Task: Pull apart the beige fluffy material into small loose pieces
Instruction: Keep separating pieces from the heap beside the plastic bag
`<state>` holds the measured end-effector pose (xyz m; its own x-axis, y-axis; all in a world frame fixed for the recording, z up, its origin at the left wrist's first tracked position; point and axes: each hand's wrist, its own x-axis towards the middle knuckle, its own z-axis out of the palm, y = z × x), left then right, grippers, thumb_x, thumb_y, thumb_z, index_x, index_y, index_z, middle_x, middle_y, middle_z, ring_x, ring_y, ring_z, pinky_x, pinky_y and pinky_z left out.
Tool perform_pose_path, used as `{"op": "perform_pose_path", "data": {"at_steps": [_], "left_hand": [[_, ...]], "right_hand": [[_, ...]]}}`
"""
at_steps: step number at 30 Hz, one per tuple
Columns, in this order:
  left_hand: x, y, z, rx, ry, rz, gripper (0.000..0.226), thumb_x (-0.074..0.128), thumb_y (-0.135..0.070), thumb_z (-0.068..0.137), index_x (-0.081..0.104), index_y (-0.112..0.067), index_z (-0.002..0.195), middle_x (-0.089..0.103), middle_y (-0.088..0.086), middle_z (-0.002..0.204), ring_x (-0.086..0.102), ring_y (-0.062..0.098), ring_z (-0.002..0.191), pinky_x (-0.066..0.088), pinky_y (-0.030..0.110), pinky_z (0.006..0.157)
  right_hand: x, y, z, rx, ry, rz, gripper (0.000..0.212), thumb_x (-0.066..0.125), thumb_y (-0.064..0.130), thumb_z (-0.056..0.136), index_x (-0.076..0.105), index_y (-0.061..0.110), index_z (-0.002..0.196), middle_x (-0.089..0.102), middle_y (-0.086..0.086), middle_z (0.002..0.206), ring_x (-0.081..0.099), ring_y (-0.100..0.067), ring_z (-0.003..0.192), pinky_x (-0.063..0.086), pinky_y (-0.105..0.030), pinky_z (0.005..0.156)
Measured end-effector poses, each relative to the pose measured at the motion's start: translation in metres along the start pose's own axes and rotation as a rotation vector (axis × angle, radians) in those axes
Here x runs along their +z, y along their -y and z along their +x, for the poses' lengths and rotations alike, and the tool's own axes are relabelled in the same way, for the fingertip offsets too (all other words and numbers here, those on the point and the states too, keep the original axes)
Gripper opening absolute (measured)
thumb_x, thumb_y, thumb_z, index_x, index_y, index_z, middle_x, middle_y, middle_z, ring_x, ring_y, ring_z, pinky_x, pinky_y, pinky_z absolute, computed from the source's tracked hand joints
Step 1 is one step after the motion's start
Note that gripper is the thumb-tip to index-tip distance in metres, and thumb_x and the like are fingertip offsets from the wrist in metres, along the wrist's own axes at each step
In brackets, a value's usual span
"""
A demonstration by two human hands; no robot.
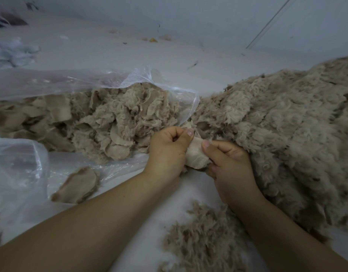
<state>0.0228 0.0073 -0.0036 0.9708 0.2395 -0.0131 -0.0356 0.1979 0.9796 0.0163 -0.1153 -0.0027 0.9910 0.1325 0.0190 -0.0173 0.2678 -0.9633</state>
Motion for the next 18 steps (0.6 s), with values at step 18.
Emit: {"op": "perform_pose_path", "data": {"at_steps": [18], "left_hand": [[-0.009,-0.008,0.003,0.007,0.062,0.085,0.033,0.061,-0.007,0.093,0.053,-0.012,0.061,0.051,0.003,0.045,0.044,0.013,0.035,0.036,0.021,0.039]], "right_hand": [[-0.001,0.006,0.000,0.045,-0.043,0.138,0.036,0.048,0.012,0.100,0.067,0.015,0.070,0.053,0.011,0.047,0.047,0.001,0.039,0.036,-0.012,0.039]]}}
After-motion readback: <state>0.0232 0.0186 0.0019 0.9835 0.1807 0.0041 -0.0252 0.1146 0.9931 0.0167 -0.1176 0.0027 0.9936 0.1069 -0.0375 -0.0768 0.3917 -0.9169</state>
